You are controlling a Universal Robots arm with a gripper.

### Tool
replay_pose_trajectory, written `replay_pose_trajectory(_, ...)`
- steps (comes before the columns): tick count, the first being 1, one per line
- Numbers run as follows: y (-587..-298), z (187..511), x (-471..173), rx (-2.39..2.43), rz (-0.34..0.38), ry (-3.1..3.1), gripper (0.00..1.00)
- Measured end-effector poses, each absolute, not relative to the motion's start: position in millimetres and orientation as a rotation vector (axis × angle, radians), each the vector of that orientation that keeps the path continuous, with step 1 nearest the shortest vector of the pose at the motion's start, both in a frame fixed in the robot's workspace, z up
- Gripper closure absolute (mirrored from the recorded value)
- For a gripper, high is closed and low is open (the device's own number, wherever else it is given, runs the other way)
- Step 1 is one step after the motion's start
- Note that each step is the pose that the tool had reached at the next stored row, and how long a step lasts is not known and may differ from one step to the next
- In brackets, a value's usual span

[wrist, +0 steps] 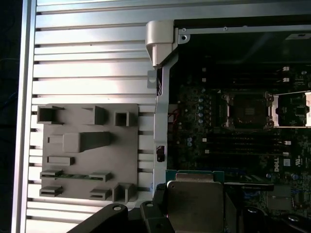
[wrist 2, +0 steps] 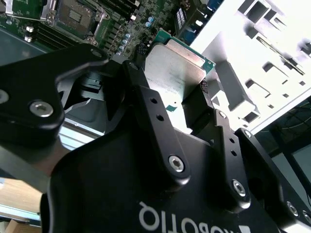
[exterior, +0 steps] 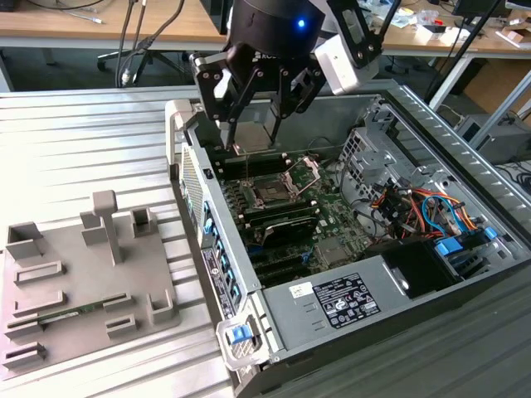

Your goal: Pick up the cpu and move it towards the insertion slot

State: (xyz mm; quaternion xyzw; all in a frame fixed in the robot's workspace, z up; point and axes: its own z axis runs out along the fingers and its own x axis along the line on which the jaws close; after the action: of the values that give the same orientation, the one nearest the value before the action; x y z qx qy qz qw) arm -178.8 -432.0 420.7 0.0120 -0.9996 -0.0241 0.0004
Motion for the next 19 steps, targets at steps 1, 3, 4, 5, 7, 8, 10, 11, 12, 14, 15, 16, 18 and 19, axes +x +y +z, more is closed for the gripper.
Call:
replay_pose_trajectory(1, -432.0, 420.7, -178.1, 0.038, -0.076, -3.140, 0.45)
replay_pose_trajectory(3, -432.0, 420.7, -176.9, 0.038, -0.076, -3.140, 0.45)
replay_pose_trajectory(4, -432.0, 420.7, -175.7, 0.038, -0.076, -3.140, 0.45)
replay_pose_trajectory(5, -432.0, 420.7, -174.6, 0.038, -0.076, -3.140, 0.45)
replay_pose_trajectory(7, -432.0, 420.7, -172.4, 0.038, -0.076, -3.140, 0.45)
replay_pose_trajectory(8, -432.1, 420.7, -171.8, 0.038, -0.076, -3.140, 0.45)
replay_pose_trajectory(10, -432.0, 420.7, -170.4, 0.038, -0.076, -3.140, 0.45)
replay_pose_trajectory(11, -432.0, 420.7, -169.4, 0.038, -0.076, -3.140, 0.45)
replay_pose_trajectory(12, -432.0, 420.8, -168.5, 0.038, -0.076, -3.140, 0.45)
replay_pose_trajectory(14, -432.0, 420.7, -166.8, 0.038, -0.076, -3.140, 0.45)
replay_pose_trajectory(15, -432.0, 420.7, -166.2, 0.038, -0.076, -3.140, 0.45)
replay_pose_trajectory(16, -432.0, 420.7, -165.5, 0.038, -0.076, -3.140, 0.45)
replay_pose_trajectory(18, -432.0, 420.7, -163.9, 0.038, -0.076, -3.140, 0.45)
replay_pose_trajectory(19, -432.0, 420.7, -163.2, 0.038, -0.076, -3.140, 0.45)
